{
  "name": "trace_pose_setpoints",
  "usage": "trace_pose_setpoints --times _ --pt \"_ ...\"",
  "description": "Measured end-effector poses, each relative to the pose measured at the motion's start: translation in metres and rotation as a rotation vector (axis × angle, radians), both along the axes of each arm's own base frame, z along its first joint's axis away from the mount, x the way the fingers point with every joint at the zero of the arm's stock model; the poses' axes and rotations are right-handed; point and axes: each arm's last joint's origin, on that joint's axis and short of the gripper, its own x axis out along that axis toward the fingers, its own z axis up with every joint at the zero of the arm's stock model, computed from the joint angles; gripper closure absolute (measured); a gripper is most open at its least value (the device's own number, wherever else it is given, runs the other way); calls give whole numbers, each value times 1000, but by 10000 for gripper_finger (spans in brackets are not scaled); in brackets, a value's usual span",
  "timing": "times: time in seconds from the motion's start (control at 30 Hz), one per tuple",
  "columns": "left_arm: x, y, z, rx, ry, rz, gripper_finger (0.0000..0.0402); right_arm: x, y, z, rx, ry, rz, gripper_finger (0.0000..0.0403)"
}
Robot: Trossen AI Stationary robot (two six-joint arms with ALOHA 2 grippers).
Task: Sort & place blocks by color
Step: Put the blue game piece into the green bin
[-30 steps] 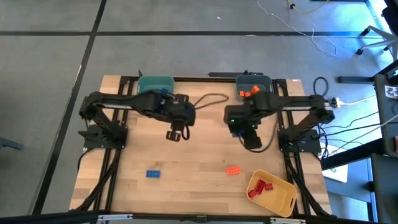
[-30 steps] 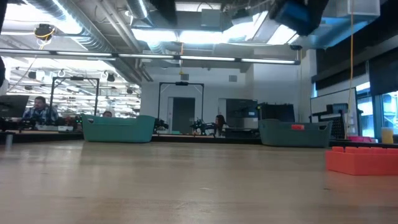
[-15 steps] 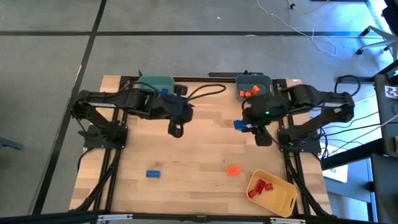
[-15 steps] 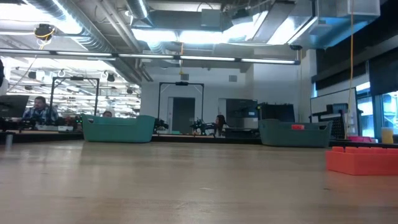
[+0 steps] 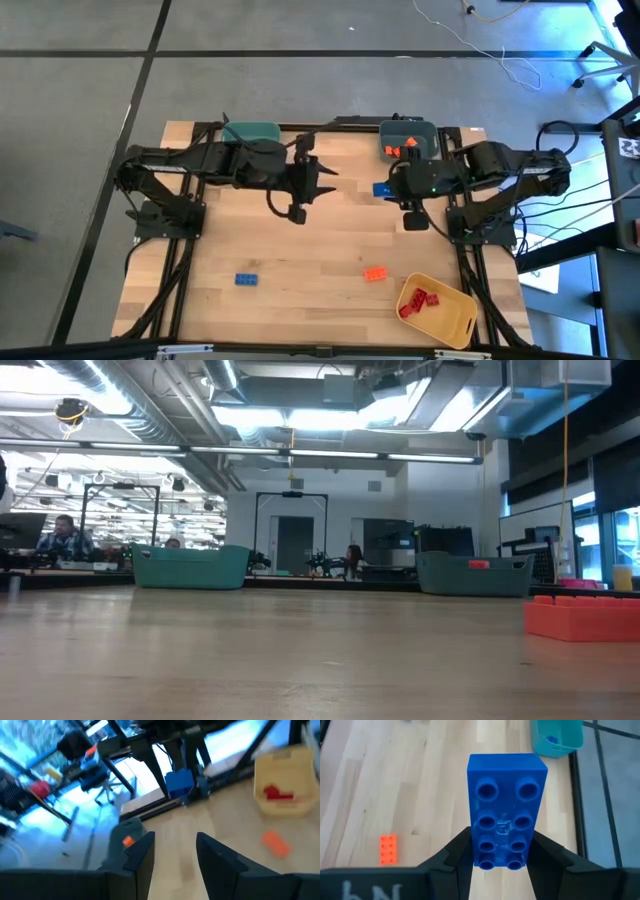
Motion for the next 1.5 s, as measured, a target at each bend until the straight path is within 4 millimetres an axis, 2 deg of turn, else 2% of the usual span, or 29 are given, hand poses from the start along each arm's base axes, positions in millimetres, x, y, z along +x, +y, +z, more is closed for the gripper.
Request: trace_pose_setpoints --times 0.17,0.23,0.37,0.53,0.7,0.83,1.17,1.5 --pt "-1 -6 -1 291 57 -122 264 5 3 -3 36 27 92 261" --pt "0 -9 1 353 44 -156 264 7 4 -3 50 18 104 261" --pt "3 -6 4 341 -15 -240 264 13 6 -1 49 -31 120 261" --pt "14 -3 -2 320 -21 -301 264 22 5 -3 39 -52 130 261" --pt "28 -4 -10 248 -40 -280 264 30 1 -5 34 -60 111 261" --pt "32 -6 -12 183 -47 -267 264 35 0 -8 25 -55 111 261" --pt "32 -14 -18 527 20 -404 264 38 1 -10 37 -42 145 261" --pt "41 -14 -30 749 88 -459 264 38 1 -10 37 -42 167 261"
